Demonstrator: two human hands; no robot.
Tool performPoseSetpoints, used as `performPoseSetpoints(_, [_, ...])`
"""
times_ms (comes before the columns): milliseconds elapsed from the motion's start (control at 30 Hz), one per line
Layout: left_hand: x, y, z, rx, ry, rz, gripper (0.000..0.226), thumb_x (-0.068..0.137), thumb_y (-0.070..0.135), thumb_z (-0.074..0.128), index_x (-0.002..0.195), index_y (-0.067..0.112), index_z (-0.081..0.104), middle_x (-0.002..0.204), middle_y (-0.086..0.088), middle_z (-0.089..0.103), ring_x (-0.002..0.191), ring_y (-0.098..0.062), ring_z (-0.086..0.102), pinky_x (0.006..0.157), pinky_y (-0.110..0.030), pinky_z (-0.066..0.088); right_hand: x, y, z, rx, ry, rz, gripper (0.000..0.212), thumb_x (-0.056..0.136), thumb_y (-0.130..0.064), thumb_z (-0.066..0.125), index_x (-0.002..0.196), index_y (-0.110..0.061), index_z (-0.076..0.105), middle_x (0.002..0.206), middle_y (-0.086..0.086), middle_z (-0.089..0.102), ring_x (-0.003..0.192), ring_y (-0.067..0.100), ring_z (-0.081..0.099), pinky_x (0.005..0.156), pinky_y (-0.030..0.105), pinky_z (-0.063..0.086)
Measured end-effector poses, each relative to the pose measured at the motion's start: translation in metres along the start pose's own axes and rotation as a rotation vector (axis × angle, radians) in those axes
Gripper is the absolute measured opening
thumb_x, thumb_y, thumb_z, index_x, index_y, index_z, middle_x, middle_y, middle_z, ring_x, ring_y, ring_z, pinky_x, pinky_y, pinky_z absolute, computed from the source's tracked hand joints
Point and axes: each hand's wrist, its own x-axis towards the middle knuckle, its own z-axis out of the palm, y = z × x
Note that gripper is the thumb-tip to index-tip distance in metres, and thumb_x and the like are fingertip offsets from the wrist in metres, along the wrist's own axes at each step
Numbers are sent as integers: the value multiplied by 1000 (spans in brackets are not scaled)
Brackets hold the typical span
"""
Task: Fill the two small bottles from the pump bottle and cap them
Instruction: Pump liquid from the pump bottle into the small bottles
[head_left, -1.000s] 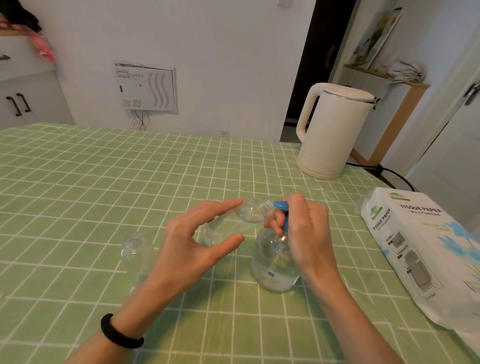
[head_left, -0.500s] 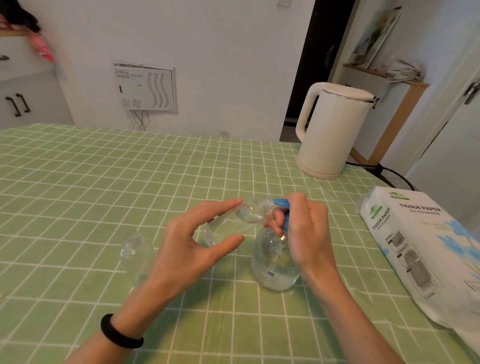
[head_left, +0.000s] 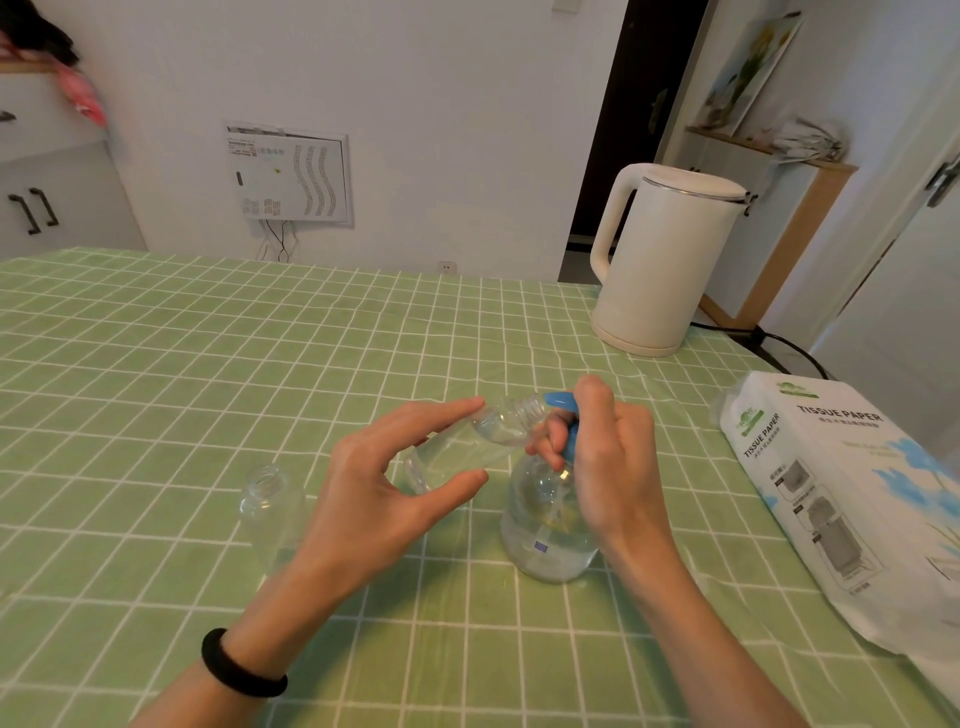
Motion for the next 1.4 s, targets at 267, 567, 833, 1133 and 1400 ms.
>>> performPoseSetpoints(267, [0,1,0,-12,2,-4,56,80,22,86,133,27,70,123,20,76,112,-5,70,92,-12,49,1,1,-1,-24,5,-17,53,96,-33,39,46,-18,49,47,5,50,60,26,64,74,44,60])
performPoseSetpoints(567, [-1,0,2,-16,4,-14,55,79,22,86,131,25,71,123,18,76,112,-8,71,91,-15,50,2,1,0,6,6,-6,57,96,-42,37,45,-19,48,47,4,51,61,19,68,80,50,59])
performPoseSetpoints(833, [-2,-2,3,-29,-22,-45,57,81,25,84,135,31,67,126,22,75,115,-5,71,95,-20,54,0,2,0,17,-8,-9,53,95,-38,39,46,-18,49,47,4,50,58,15,62,81,56,60])
performPoseSetpoints(1133, [-2,-5,6,-131,-136,-77,54,90,16,77,140,28,64,131,18,73,123,-9,70,109,-24,51,-2,-1,-1,8,4,-23,61,98,-42,38,53,-2,44,49,8,48,52,15,49,56,30,45])
performPoseSetpoints(1400, [-2,-6,7,-185,-165,-98,51,92,30,69,142,30,62,137,19,70,129,-9,66,112,-31,50,0,-2,-2,14,-15,-42,49,89,-42,39,45,-21,50,48,4,52,50,15,49,56,28,45])
